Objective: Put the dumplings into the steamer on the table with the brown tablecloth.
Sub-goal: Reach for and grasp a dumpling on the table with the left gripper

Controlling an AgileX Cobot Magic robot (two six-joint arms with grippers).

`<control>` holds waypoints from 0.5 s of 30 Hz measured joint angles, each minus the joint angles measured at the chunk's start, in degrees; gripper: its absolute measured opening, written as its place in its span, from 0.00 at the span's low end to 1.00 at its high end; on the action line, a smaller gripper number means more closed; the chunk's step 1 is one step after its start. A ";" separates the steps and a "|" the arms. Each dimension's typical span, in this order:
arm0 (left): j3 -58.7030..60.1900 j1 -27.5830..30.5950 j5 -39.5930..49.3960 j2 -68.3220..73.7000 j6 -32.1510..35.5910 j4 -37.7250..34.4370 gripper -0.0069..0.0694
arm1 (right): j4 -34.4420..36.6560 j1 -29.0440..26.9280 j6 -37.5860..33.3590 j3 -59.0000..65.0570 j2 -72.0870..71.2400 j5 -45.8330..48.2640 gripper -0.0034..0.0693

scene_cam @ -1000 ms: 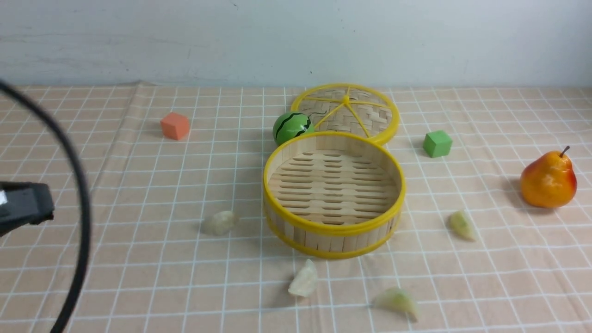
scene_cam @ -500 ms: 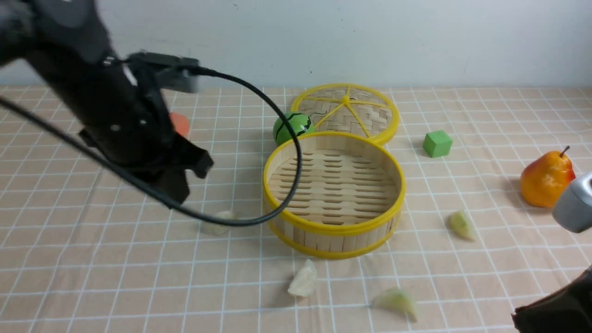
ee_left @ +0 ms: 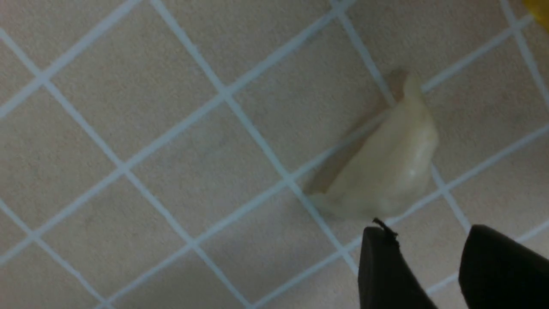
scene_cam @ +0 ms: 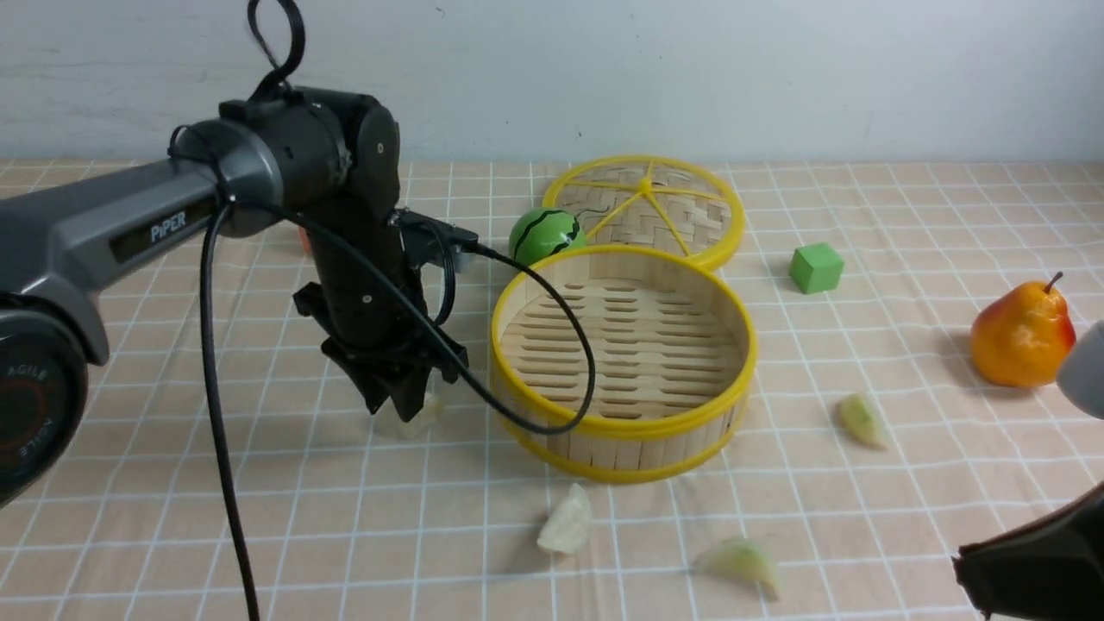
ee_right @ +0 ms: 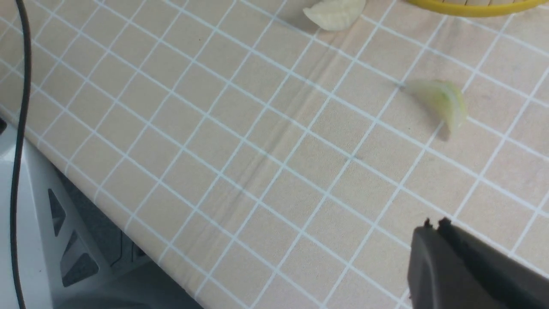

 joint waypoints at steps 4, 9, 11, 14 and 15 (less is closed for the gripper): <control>-0.18 0.00 -3.47 0.02 2.15 0.21 0.40 | 0.00 0.00 0.00 0.00 0.00 -1.13 0.04; -0.23 0.00 -5.78 0.08 5.86 0.21 0.40 | -0.04 0.00 0.00 0.00 0.00 -2.84 0.05; -0.23 0.00 -5.51 0.12 6.18 0.35 0.40 | -0.06 0.00 0.00 0.00 0.00 -2.91 0.05; -0.23 0.00 -5.01 0.14 6.81 0.35 0.42 | -0.20 0.00 0.00 0.00 0.00 -2.96 0.05; -0.23 0.00 -4.82 0.18 7.35 0.35 0.44 | -0.25 0.00 0.00 0.00 0.00 -2.96 0.05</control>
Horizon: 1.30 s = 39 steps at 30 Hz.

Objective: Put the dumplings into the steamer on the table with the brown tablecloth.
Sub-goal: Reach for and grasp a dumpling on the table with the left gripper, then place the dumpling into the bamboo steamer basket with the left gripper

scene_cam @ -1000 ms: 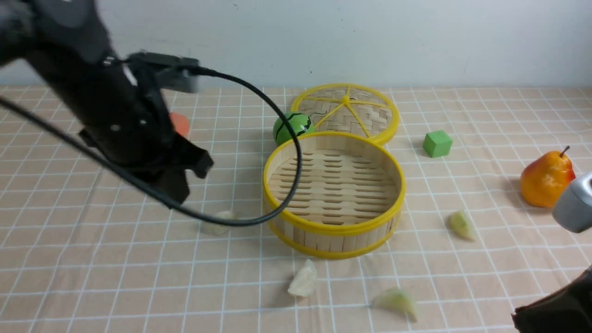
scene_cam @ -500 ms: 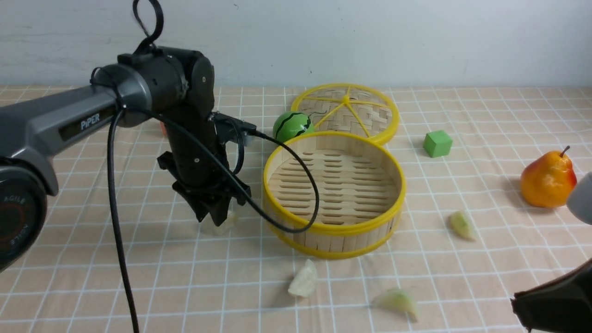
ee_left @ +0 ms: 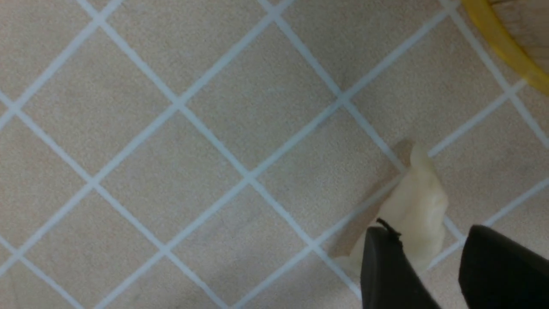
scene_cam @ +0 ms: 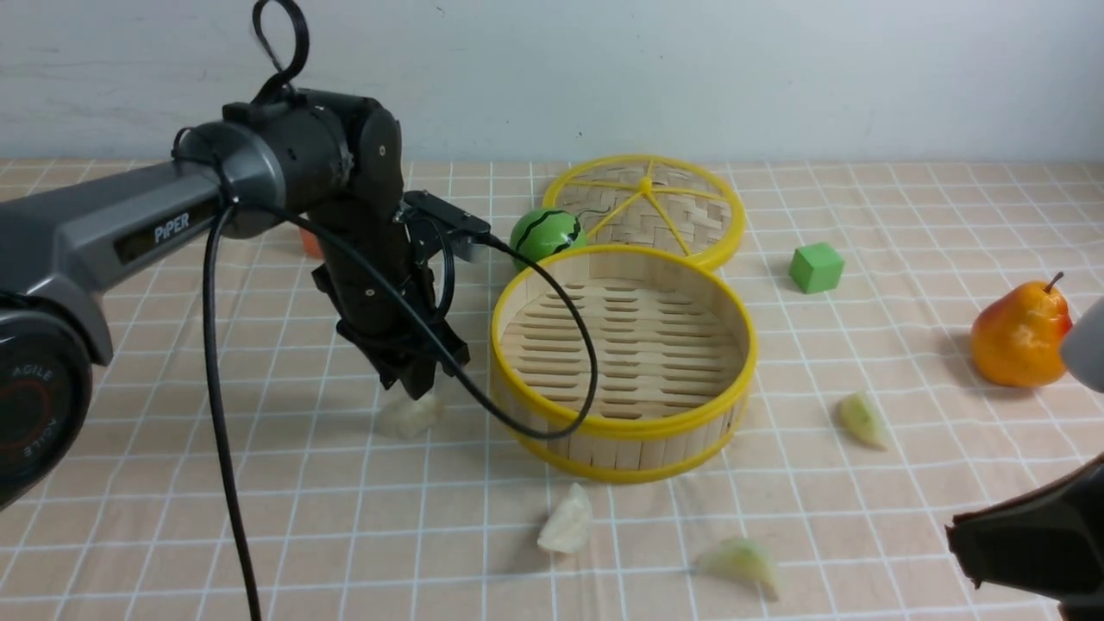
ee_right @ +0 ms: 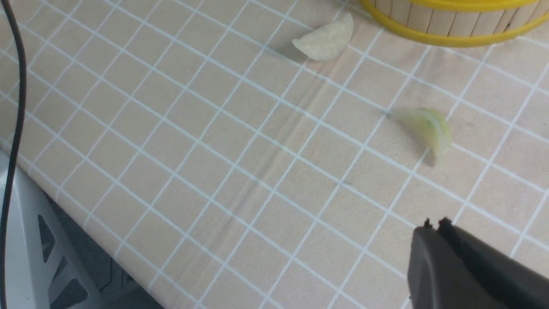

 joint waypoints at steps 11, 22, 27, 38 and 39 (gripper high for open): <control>-0.07 0.00 -1.40 4.32 1.56 0.11 0.70 | -1.89 0.00 0.00 0.00 0.00 0.00 0.06; -6.18 0.00 6.29 4.47 -8.10 2.46 0.39 | -1.95 0.00 0.00 0.00 0.00 0.00 0.07; -14.72 -0.25 7.11 3.86 -13.37 -2.56 0.39 | -1.95 0.00 0.00 0.00 -0.06 0.00 0.07; -27.73 -14.74 4.40 5.47 -26.05 -4.53 0.39 | -2.34 0.00 0.00 -0.01 -8.15 0.71 0.08; -28.00 -15.62 2.96 6.39 -27.94 -3.12 0.39 | -2.34 0.00 0.00 -0.01 -8.80 0.85 0.08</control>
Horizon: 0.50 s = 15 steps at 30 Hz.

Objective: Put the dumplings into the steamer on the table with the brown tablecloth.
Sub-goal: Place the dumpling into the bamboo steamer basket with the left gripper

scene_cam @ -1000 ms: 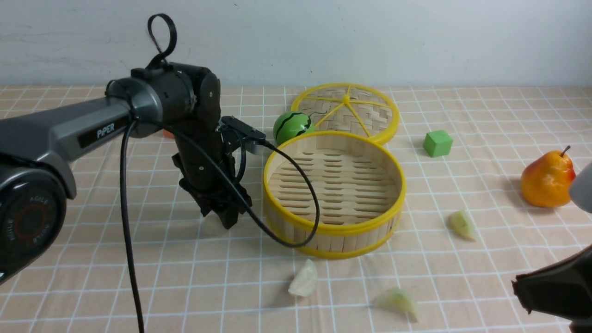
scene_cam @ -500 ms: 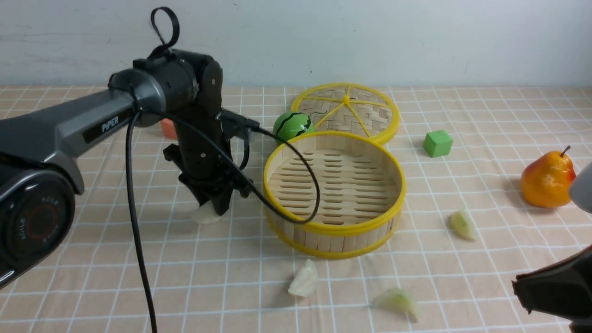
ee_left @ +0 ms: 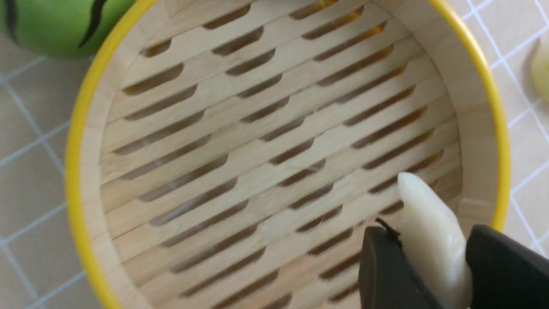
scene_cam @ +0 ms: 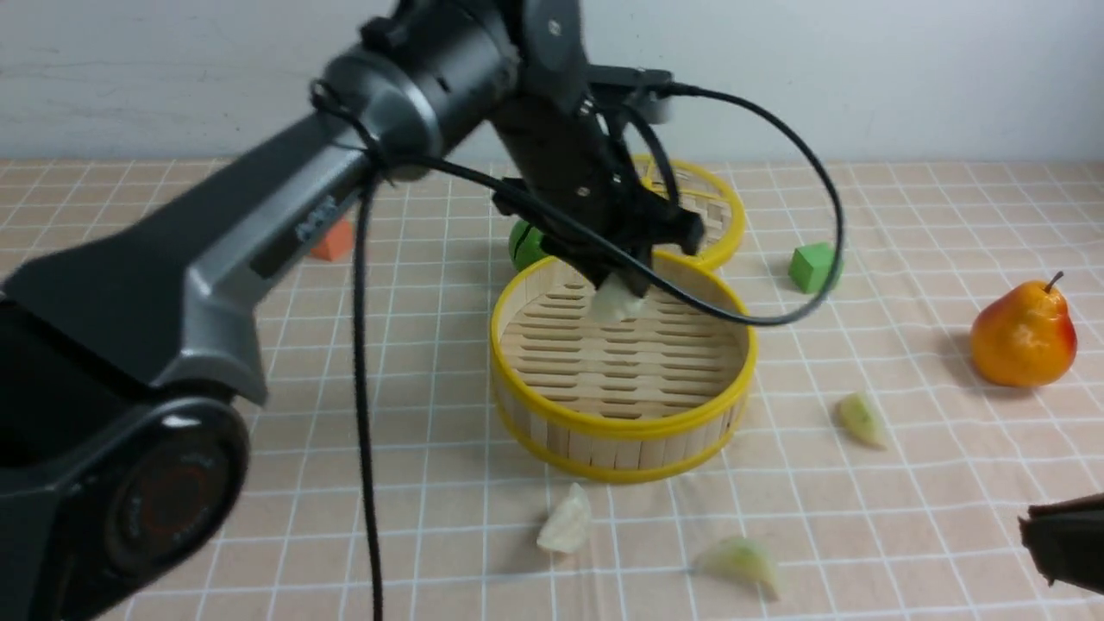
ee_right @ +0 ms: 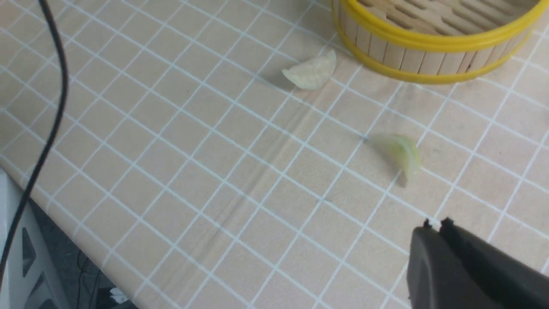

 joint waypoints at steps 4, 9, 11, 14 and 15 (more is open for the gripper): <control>-0.02 -1.60 -6.97 4.58 -8.28 4.81 0.39 | -0.42 0.00 0.59 0.00 -2.26 0.71 0.09; -0.02 -1.29 -10.46 8.57 -13.53 6.55 0.39 | -1.21 0.00 0.63 -0.19 -3.04 2.18 0.09; -0.02 -1.04 -11.03 9.40 -13.86 7.16 0.39 | -2.03 0.00 0.63 -0.25 -3.09 2.80 0.09; -0.02 -0.98 -11.71 9.52 -13.75 7.83 0.40 | -3.15 0.00 0.63 -0.25 -3.09 3.22 0.09; -0.02 -0.98 -11.86 9.52 -13.75 8.47 0.43 | -3.59 0.00 0.63 -0.25 -3.09 3.21 0.09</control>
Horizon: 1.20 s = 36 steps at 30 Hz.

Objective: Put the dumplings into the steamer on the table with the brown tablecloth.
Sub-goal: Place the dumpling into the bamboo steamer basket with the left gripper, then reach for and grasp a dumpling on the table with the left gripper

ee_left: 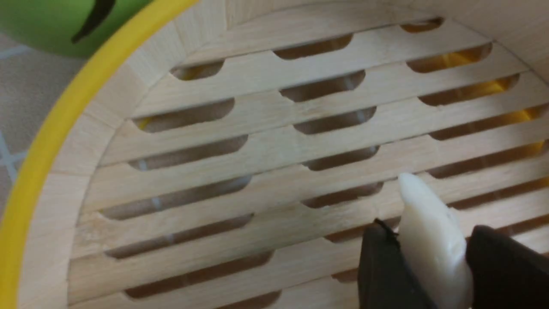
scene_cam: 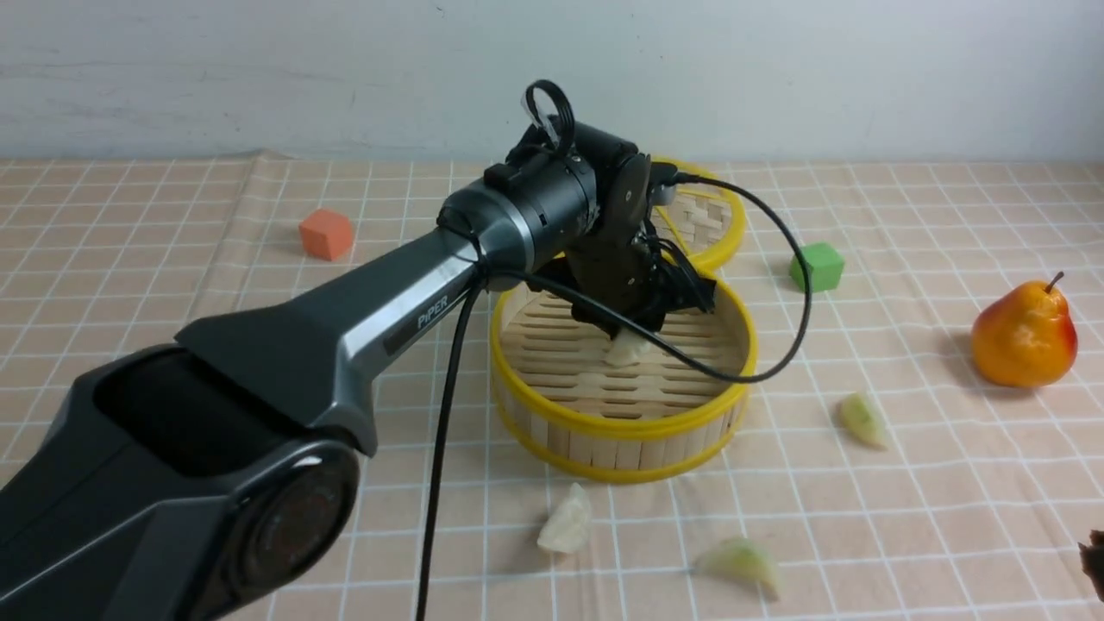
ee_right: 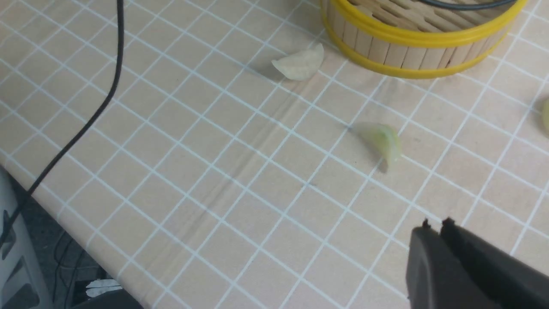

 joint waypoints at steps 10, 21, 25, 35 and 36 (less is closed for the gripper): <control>0.05 0.00 10.09 -6.21 2.08 2.69 0.84 | -2.94 0.00 0.00 -0.04 0.00 -0.82 0.10; 19.26 -2.72 17.11 -27.52 16.88 -4.29 0.80 | -3.49 0.00 0.00 -0.04 -2.32 -1.31 0.12; 30.41 -7.21 16.42 -28.83 16.72 0.66 0.79 | -3.49 0.00 0.00 -0.11 -3.82 -2.29 0.12; 35.46 -9.20 13.09 -21.79 12.23 5.87 0.79 | -3.55 0.00 0.00 -0.11 -4.74 -1.76 0.13; 35.46 -9.14 12.98 -21.37 12.23 5.87 0.79 | -3.55 0.00 0.00 -0.11 -4.74 -1.70 0.13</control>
